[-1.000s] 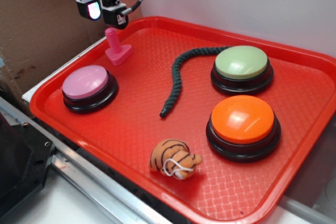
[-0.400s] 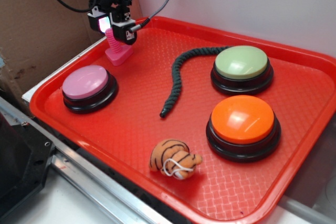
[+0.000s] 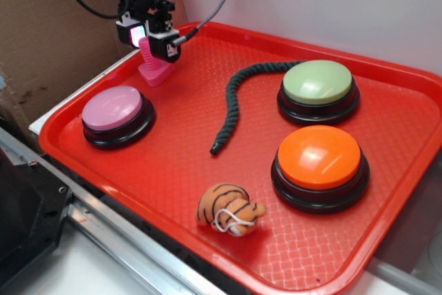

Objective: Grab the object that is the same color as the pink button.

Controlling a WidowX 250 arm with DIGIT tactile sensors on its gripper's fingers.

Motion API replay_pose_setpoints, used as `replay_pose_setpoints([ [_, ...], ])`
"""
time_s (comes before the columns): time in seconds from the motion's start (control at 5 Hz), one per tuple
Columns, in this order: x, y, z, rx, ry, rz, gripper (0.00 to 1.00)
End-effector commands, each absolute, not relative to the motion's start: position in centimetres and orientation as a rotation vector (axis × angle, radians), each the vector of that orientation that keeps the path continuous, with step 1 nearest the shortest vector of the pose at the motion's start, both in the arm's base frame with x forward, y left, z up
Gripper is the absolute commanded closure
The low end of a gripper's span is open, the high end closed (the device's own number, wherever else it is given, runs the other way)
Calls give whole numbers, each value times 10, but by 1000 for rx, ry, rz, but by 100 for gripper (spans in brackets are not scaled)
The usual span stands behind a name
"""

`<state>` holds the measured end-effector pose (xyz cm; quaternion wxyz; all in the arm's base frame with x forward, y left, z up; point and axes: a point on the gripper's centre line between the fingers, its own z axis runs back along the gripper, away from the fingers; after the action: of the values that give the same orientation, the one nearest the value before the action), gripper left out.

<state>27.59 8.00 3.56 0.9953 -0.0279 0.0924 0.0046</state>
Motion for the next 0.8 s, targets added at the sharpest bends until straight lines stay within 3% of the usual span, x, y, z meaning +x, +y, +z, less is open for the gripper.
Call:
replay_pose_setpoints([
  [0.0,291,79,35,-66,164,-22,7],
  [0.2,291,79,30,-78,157,-26,100],
  [0.6,286,72,33,-68,151,-33,100],
])
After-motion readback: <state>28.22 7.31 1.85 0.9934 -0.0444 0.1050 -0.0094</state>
